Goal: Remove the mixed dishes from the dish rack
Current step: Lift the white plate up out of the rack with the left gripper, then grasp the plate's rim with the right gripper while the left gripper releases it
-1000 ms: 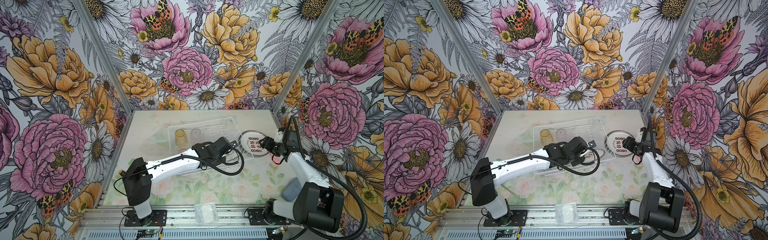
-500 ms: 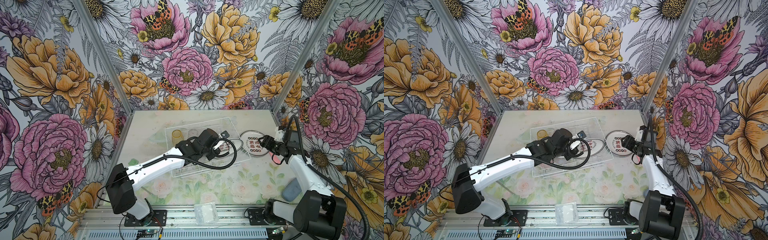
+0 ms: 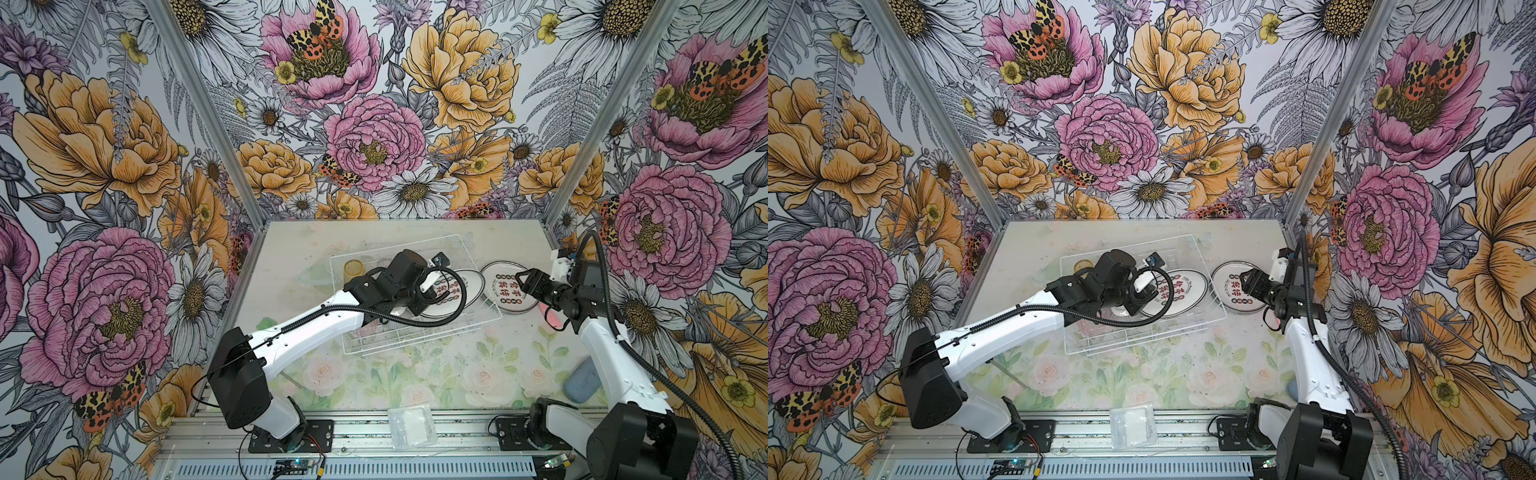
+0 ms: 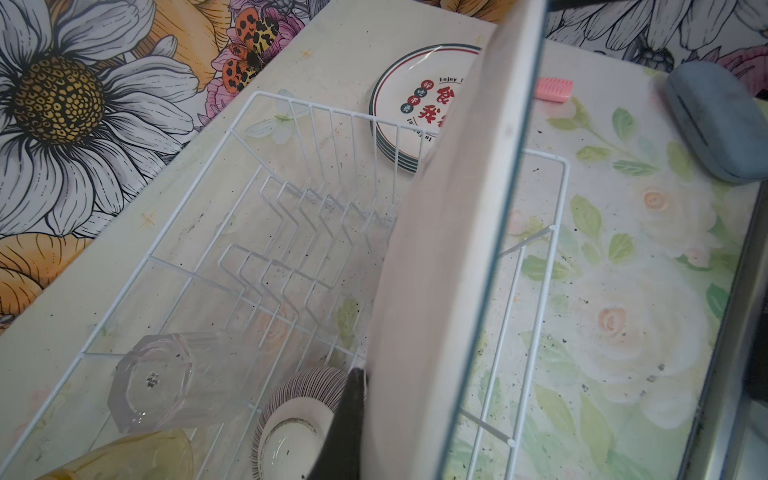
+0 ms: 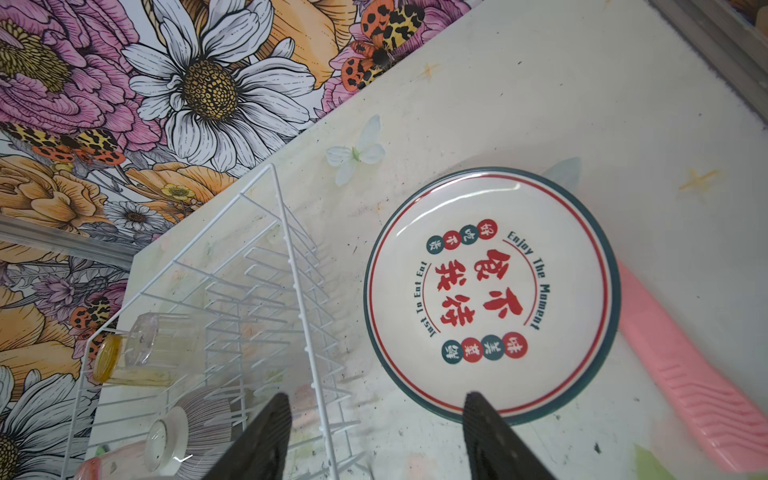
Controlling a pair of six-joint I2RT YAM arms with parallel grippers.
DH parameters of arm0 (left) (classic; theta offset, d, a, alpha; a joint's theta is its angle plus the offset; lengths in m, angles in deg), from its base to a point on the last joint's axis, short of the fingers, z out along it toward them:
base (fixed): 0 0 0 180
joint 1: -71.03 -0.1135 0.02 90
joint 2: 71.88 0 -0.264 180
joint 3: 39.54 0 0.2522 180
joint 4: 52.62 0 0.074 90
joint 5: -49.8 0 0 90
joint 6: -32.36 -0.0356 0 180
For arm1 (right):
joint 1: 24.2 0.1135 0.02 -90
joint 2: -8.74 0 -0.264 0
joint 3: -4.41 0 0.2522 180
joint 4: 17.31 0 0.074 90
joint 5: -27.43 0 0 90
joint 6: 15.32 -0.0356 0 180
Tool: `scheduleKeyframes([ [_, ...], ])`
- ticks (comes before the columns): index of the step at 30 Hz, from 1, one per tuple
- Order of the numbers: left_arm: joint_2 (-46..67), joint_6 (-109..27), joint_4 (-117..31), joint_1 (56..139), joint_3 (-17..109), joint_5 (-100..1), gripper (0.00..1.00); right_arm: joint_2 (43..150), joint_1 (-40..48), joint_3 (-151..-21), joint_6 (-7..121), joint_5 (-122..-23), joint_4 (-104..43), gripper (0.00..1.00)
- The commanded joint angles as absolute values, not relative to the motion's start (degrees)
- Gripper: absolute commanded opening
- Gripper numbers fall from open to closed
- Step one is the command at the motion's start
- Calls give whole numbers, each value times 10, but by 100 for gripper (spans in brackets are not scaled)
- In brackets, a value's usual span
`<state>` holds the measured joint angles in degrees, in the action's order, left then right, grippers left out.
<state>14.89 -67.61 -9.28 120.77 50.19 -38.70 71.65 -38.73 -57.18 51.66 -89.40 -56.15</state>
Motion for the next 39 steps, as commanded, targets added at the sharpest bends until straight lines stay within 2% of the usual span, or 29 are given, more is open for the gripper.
scheduleKeyframes([
  [1, 114, -616, -156, 1173, 517, -471, 4, 689, -380, -573, 521, -925, -561, 67],
  [12, 108, -457, -308, 1076, 474, -695, 4, 646, -316, -576, 536, -1037, -554, 62],
  [18, 131, -387, -386, 1056, 461, -761, 4, 618, -291, -554, 489, -1123, -471, 60],
  [26, 168, -310, -487, 1047, 450, -819, 4, 617, -261, -545, 450, -1135, -407, 58],
  [29, 183, -280, -529, 1050, 445, -840, 4, 624, -255, -532, 419, -1136, -348, 55],
  [34, 204, -231, -597, 1053, 436, -864, 5, 649, -254, -488, 299, -1164, -149, 48],
  [39, 212, -223, -612, 1055, 434, -867, 5, 660, -253, -495, 286, -1160, -125, 32],
])
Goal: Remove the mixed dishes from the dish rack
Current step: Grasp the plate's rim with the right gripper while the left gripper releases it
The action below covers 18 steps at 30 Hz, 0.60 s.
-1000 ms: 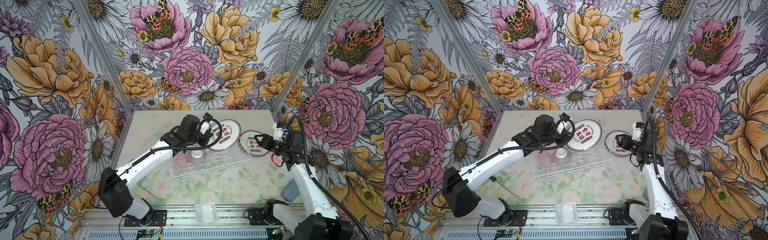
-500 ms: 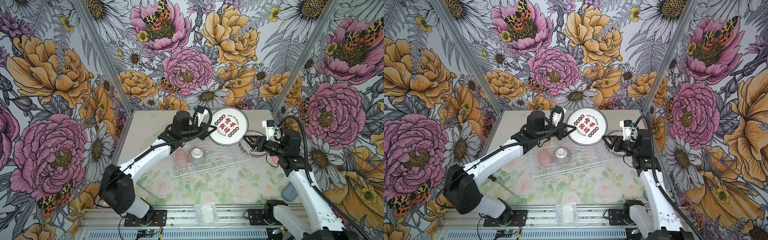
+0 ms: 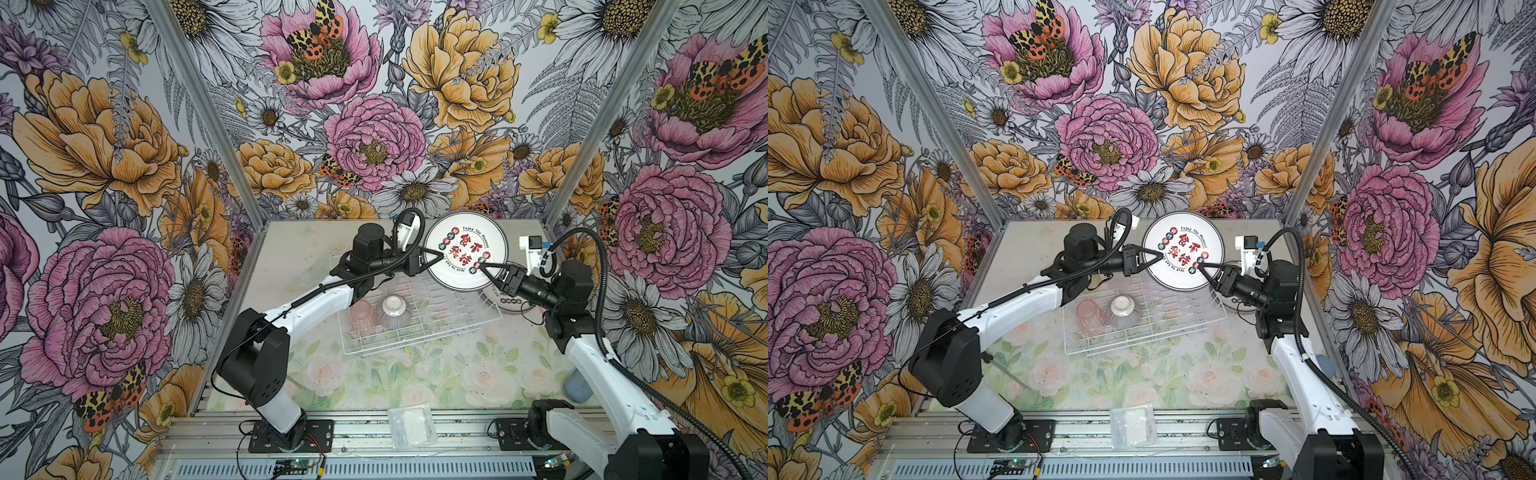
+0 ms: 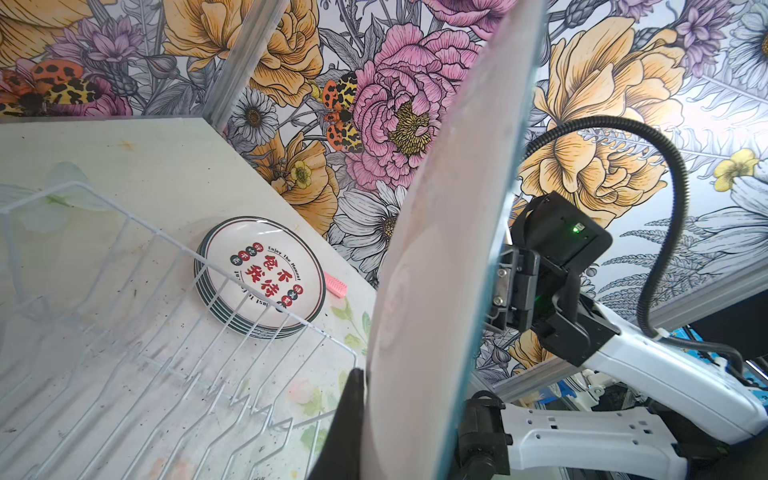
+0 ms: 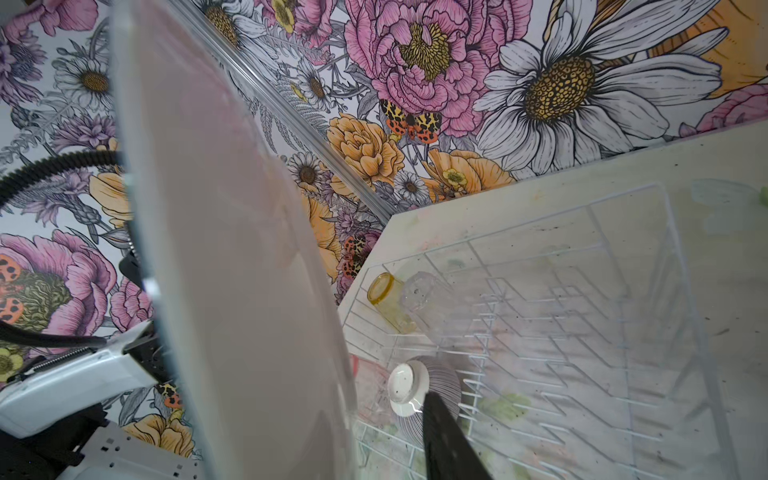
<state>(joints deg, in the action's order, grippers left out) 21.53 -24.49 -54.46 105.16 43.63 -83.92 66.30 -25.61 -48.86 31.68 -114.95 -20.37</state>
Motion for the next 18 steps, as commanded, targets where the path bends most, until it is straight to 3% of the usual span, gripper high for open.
scheduleKeyframes([
  [1, 212, -223, -612, 1055, 434, -868, 5, 659, -253, -496, 286, -1160, -126, 30],
  [4, 219, -222, -612, 1055, 435, -870, 5, 654, -252, -499, 286, -1156, -132, 18],
  [7, 225, -222, -613, 1056, 436, -872, 8, 653, -252, -502, 290, -1146, -148, 0],
  [14, 221, -233, -600, 1057, 432, -862, 38, 646, -252, -510, 297, -1118, -164, 0],
  [18, 209, -263, -563, 1057, 428, -844, 47, 637, -254, -522, 301, -1089, -183, 0],
])
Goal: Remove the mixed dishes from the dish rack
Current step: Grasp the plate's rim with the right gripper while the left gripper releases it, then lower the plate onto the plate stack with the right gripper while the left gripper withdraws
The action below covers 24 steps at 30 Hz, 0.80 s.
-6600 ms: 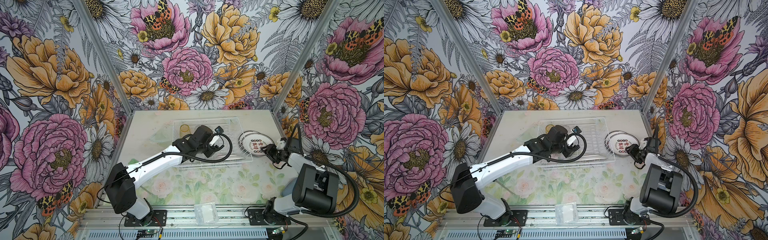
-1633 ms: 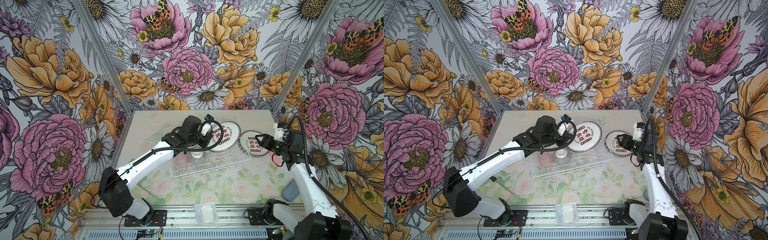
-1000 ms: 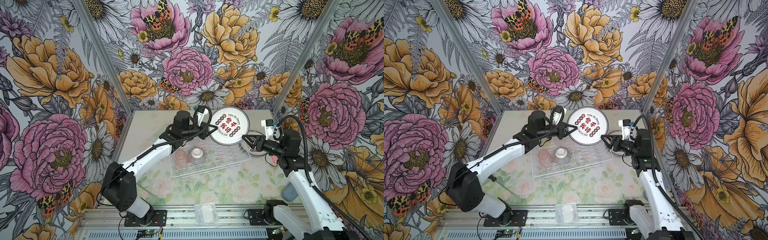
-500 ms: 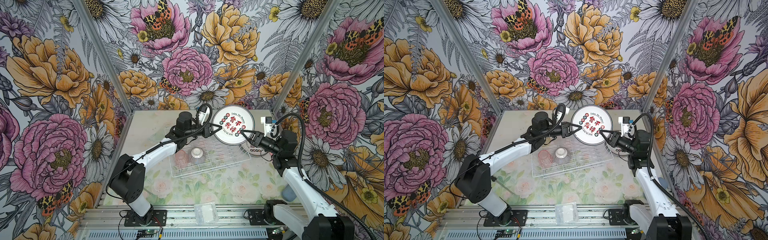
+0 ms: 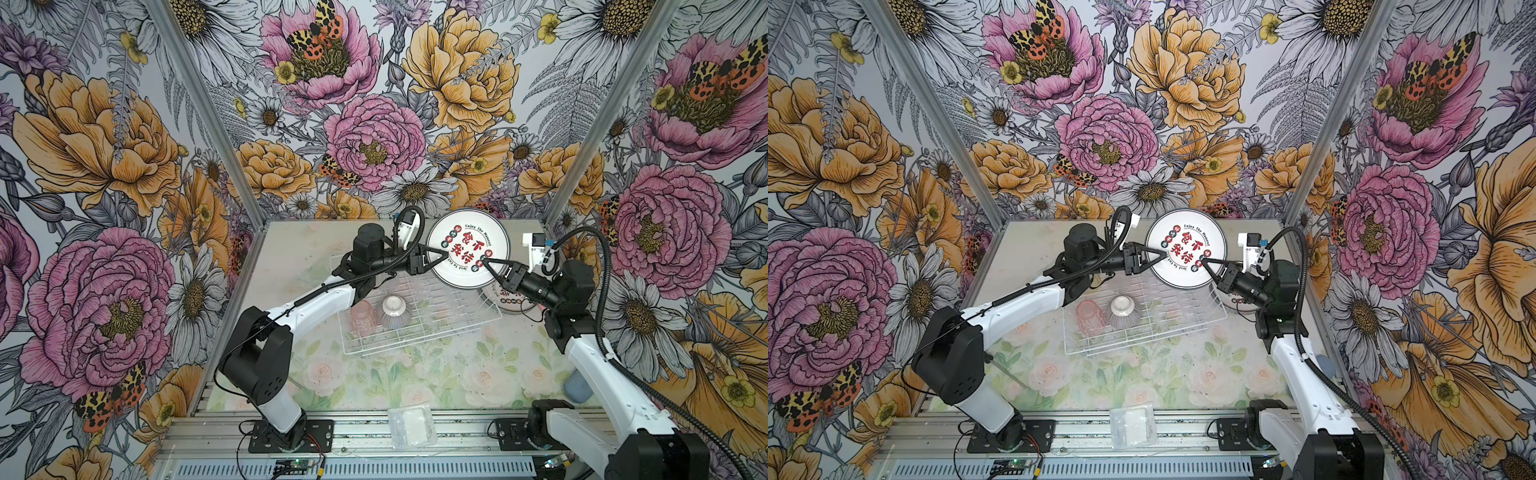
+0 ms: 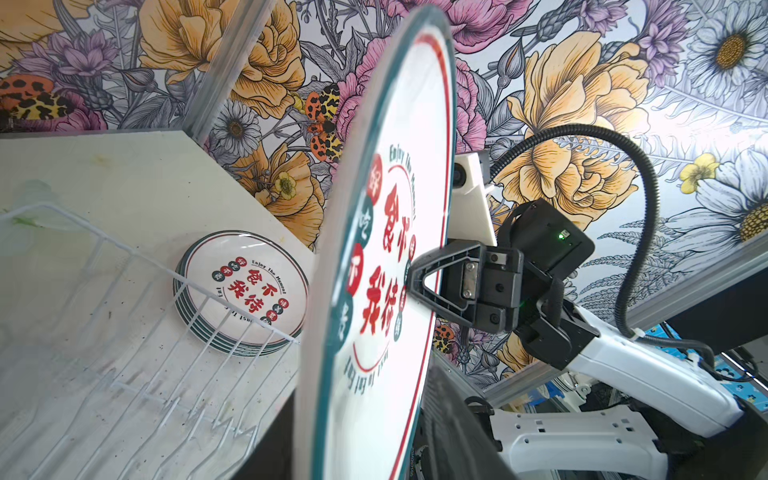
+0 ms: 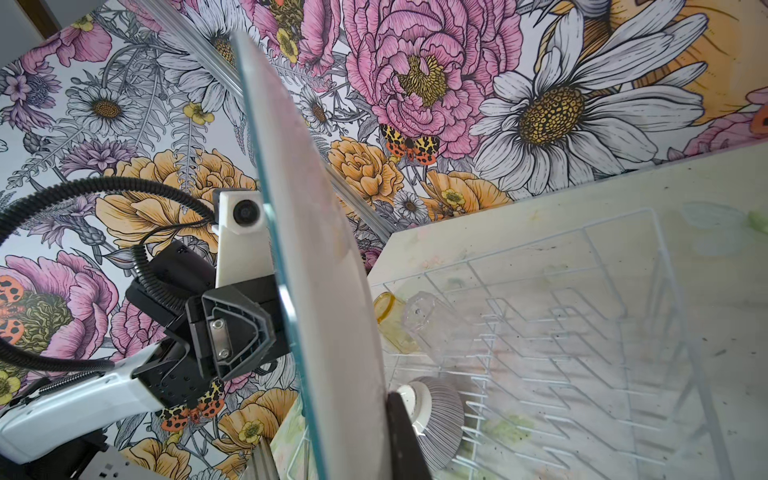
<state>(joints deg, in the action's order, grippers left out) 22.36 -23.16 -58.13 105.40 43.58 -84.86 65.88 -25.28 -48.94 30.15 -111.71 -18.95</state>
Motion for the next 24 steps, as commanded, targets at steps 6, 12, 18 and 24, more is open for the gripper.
scheduleKeyframes([
  [6, 150, -373, -397, 1049, 415, -731, 46, 634, -297, -561, 343, -1008, -294, 0],
  [12, 42, -444, -257, 1018, 374, -602, 47, 652, -395, -579, 361, -992, -358, 0],
  [18, -59, -461, -171, 960, 320, -506, 49, 697, -449, -586, 413, -949, -422, 0],
  [24, -113, -434, -173, 896, 246, -486, 49, 732, -473, -570, 445, -914, -432, 0],
])
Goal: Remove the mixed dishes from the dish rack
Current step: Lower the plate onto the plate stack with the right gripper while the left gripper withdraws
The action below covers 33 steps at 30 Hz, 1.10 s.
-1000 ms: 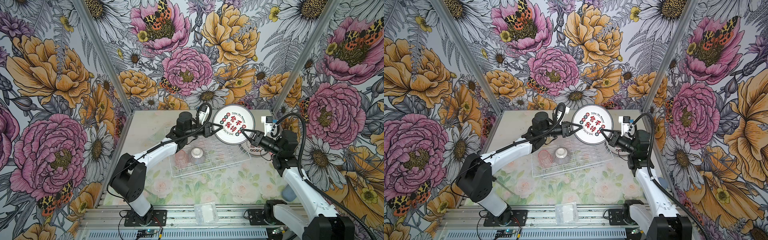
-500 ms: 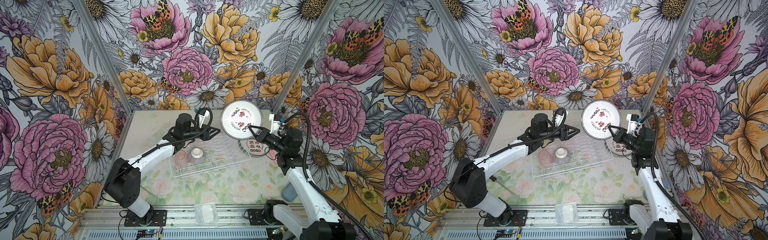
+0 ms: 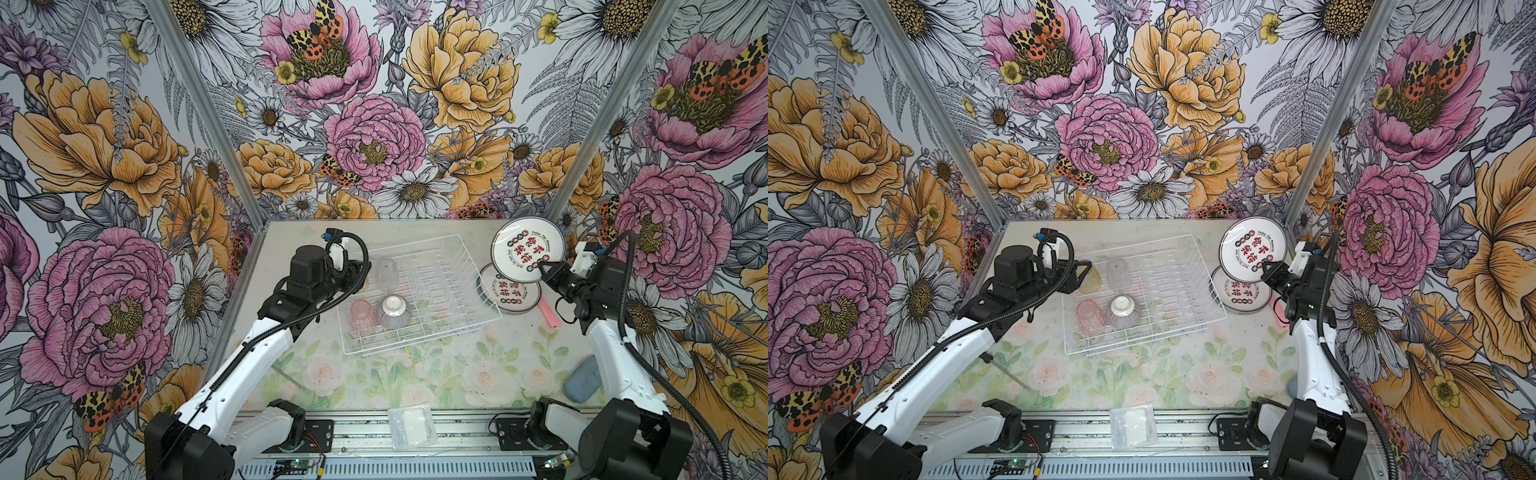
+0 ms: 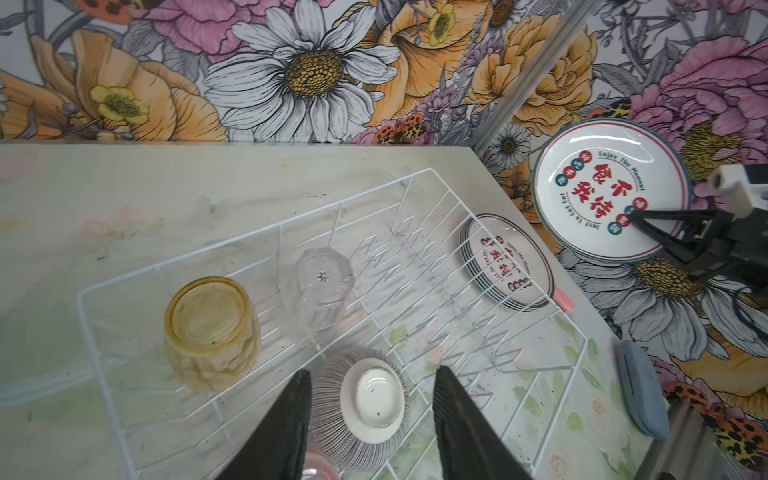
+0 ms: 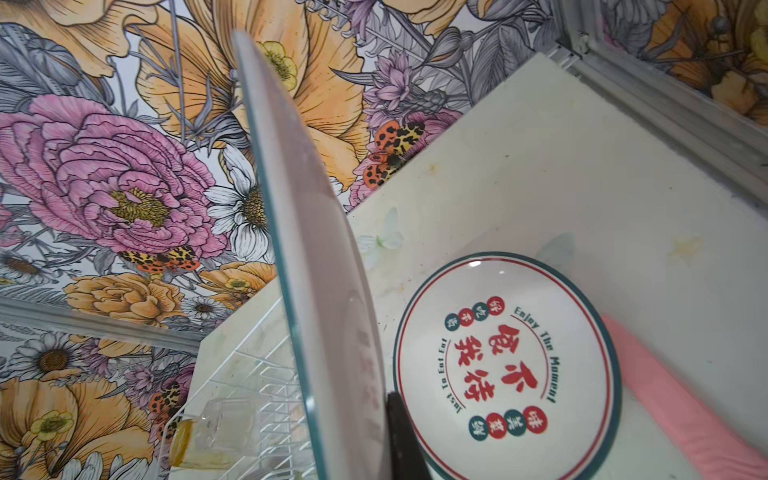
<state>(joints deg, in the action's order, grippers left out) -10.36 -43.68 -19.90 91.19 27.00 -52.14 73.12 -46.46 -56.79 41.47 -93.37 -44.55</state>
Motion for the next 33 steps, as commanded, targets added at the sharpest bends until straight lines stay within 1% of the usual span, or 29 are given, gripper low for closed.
scheduleKeyframes([
  [1, -116, -433, -173, 891, 239, -485, 49, 737, -478, -569, 448, -913, -432, 0],
  [12, -93, -428, -193, 877, 226, -481, 50, 833, -508, -568, 459, -924, -430, 0],
  [16, -90, -430, -196, 875, 226, -478, 51, 858, -512, -565, 457, -947, -429, 0],
  [20, -83, -430, -202, 875, 225, -482, 51, 879, -513, -565, 455, -972, -429, 0],
  [33, -71, -428, -215, 875, 217, -493, 51, 925, -514, -554, 454, -1006, -430, 0],
])
